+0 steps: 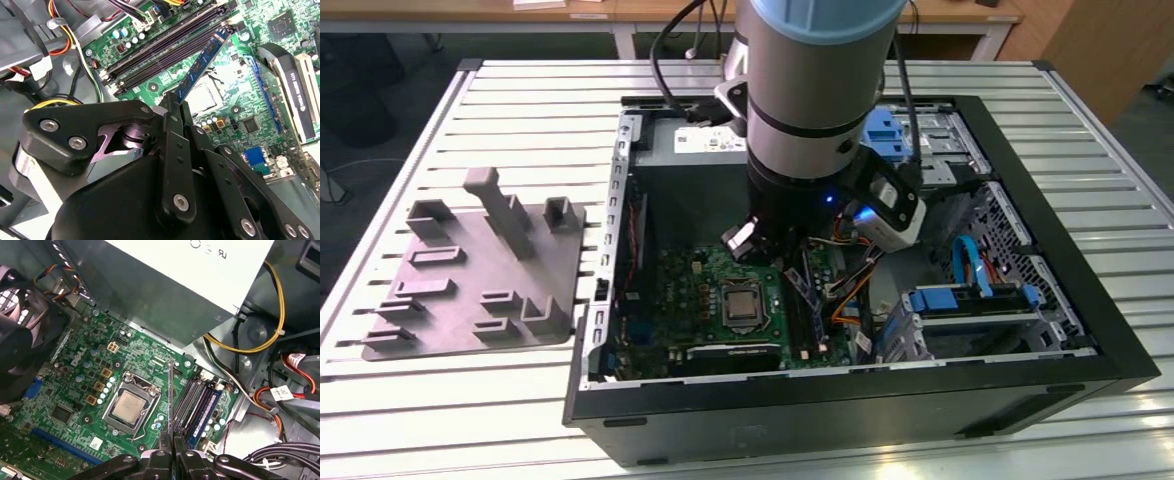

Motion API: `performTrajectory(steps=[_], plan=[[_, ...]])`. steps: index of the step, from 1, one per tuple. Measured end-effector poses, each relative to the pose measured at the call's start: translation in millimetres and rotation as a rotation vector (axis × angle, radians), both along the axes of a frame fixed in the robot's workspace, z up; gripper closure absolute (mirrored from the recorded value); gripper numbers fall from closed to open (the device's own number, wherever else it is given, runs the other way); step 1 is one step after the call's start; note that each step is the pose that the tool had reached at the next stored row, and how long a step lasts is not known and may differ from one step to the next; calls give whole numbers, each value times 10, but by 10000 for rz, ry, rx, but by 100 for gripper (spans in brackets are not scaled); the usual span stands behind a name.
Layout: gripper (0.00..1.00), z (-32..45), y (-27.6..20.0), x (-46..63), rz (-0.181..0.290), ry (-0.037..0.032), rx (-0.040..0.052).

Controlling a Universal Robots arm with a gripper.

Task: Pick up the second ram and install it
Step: 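Insert the second ram into the second slot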

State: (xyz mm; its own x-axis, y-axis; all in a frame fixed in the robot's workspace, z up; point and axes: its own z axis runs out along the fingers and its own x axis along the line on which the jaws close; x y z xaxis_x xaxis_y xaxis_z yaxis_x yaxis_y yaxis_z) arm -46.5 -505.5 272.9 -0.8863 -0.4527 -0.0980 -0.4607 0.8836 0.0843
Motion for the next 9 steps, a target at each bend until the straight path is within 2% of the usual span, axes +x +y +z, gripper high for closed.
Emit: performTrajectory(steps=[9], plan=[[86,-4,0,0,-535,0,0]])
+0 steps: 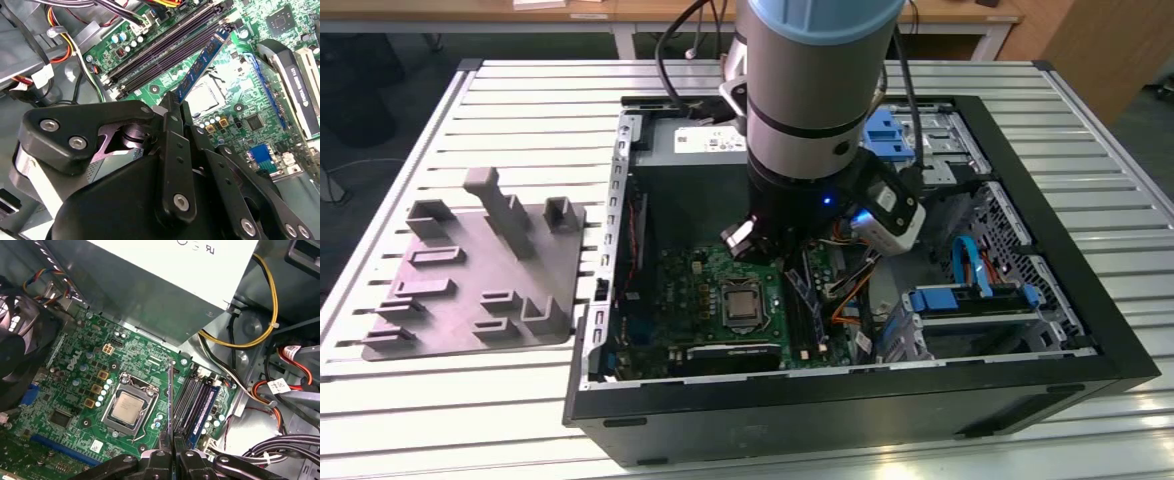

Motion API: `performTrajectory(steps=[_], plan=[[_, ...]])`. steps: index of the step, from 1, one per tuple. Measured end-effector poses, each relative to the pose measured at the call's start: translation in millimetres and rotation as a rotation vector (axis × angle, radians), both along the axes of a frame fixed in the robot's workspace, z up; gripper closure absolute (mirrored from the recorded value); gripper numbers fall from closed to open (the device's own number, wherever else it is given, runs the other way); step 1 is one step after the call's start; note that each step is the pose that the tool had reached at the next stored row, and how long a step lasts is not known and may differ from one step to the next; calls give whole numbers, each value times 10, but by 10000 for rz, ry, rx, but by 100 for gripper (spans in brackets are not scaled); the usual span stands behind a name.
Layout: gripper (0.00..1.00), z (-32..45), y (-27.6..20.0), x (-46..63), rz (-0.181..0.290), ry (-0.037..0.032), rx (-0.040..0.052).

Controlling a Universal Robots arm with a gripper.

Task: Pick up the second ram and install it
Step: 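Insert the second ram into the second slot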

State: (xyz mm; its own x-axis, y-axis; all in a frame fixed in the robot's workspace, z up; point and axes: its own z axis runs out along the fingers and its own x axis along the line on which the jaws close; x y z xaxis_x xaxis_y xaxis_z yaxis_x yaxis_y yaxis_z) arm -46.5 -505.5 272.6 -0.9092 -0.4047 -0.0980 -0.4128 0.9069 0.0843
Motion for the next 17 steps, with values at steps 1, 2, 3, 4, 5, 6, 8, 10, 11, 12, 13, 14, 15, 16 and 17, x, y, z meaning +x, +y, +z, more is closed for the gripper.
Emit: performTrajectory(steps=[1,2,3,4,5,6,8,10,11,12,13,14,15,16,17], plan=[[86,0,0,0,-55,0,0],[86,-1,0,0,-108,0,-1],[86,-1,0,0,-161,0,0],[86,-1,0,0,-214,0,0],[86,-2,0,0,-274,0,0],[86,-2,0,0,-330,0,0],[86,-3,0,0,-440,0,0],[86,-4,0,0,-549,0,0],[86,-4,0,0,-604,0,0],[86,-4,0,0,-659,0,0],[86,-5,0,0,-720,0,0],[86,-5,0,0,-776,0,0],[86,-6,0,0,-831,0,0],[86,-6,0,0,-887,0,0],[86,-6,0,0,-943,0,0]])
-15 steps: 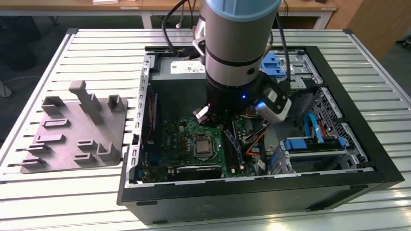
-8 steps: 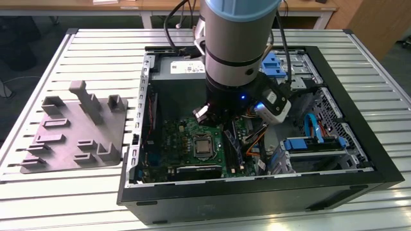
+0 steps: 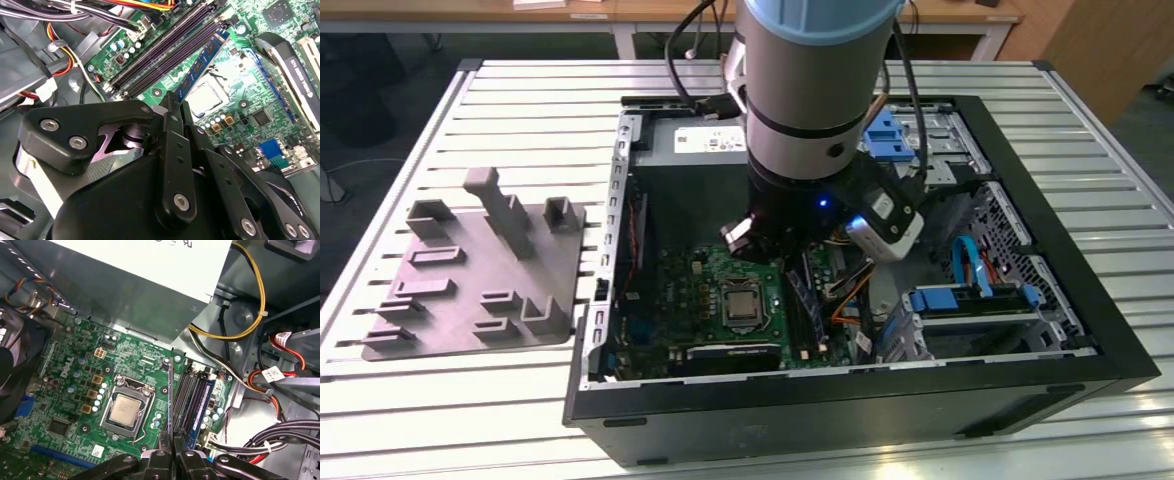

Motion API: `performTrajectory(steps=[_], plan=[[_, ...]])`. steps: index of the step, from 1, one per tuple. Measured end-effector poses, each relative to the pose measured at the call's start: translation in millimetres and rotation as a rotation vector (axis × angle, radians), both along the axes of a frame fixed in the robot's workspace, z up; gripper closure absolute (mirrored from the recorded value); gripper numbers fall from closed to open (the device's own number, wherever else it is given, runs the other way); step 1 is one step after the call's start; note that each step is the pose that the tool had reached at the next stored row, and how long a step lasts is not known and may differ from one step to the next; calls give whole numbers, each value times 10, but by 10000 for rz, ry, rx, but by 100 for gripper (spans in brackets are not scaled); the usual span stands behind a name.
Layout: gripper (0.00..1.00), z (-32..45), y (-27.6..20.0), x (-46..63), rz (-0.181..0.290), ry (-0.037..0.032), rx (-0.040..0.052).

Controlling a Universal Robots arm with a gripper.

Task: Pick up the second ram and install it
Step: 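Insert the second ram into the second slot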

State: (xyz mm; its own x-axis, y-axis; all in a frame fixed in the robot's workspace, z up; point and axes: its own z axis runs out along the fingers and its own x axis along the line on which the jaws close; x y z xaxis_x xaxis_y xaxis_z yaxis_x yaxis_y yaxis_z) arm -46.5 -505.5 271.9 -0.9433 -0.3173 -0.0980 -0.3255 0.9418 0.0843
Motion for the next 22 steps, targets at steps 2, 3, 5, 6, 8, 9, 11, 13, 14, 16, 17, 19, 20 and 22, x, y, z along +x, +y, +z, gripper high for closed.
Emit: performTrajectory(steps=[2,3,5,6,8,9,11,13,14,16,17,19,20,22], plan=[[86,-1,0,0,-122,0,0],[86,-2,0,0,-196,0,0],[86,-3,0,0,-336,0,0],[86,-3,0,0,-404,0,-1],[86,-6,0,0,-558,0,-1],[86,-7,0,0,-661,0,-1],[86,-11,0,0,-901,-1,-1],[86,-16,0,0,-1144,0,0],[86,-19,1,0,-1250,0,0],[86,-25,4,1,-1456,2,-1],[86,-27,4,1,-1534,32,-13],[86,-33,4,0,-1714,184,-40],[86,-37,4,0,-1803,263,-53],[86,-44,4,1,-1987,415,-81]])
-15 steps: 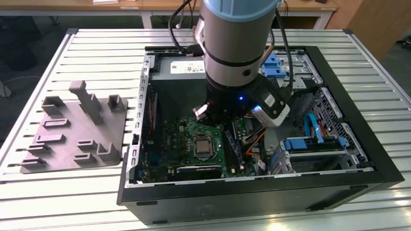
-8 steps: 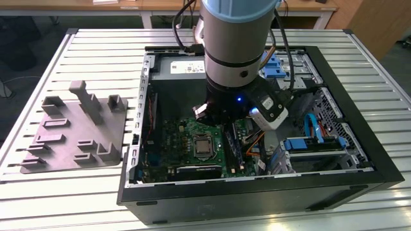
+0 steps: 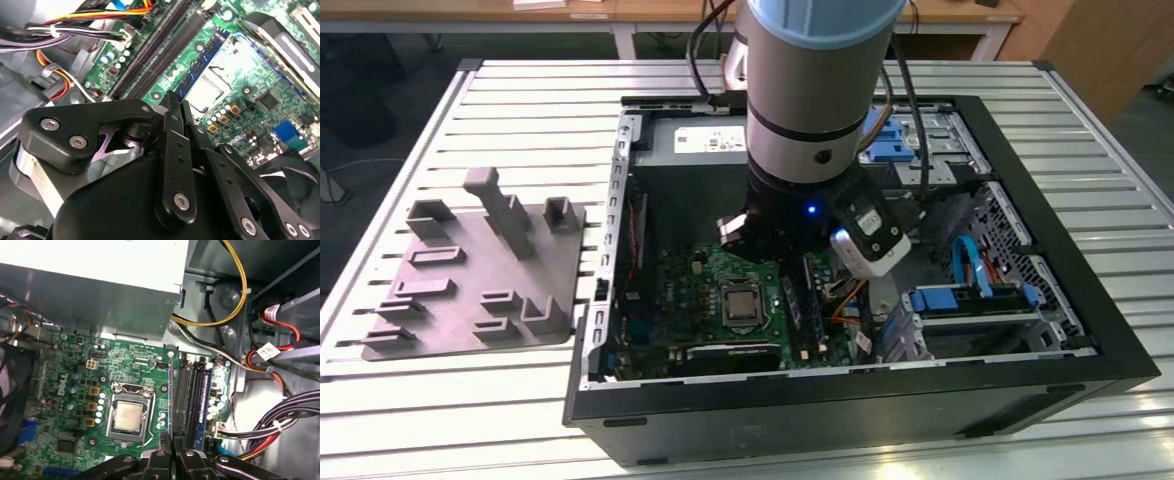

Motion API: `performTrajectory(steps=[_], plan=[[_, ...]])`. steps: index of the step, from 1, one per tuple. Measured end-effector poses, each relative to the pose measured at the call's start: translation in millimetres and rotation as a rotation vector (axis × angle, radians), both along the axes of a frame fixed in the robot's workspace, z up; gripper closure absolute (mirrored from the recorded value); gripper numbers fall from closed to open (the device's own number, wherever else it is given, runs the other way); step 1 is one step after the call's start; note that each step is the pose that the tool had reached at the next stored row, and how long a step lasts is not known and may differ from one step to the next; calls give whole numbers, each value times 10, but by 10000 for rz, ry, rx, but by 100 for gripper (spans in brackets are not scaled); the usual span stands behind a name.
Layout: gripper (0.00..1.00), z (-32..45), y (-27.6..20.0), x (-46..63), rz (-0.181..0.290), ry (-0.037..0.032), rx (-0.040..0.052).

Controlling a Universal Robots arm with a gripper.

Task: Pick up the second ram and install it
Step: 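Insert the second ram into the second slot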

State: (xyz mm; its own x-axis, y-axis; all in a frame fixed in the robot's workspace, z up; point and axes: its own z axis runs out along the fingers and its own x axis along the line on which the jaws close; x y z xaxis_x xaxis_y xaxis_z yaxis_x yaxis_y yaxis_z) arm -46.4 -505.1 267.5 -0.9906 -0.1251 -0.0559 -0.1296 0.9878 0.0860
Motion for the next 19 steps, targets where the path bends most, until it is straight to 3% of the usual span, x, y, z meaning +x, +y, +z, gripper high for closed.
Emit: performTrajectory(steps=[2,7,19], plan=[[86,-4,0,-1,-177,54,-61],[86,-10,0,0,-608,54,-252],[86,-19,0,0,-989,59,-258]])
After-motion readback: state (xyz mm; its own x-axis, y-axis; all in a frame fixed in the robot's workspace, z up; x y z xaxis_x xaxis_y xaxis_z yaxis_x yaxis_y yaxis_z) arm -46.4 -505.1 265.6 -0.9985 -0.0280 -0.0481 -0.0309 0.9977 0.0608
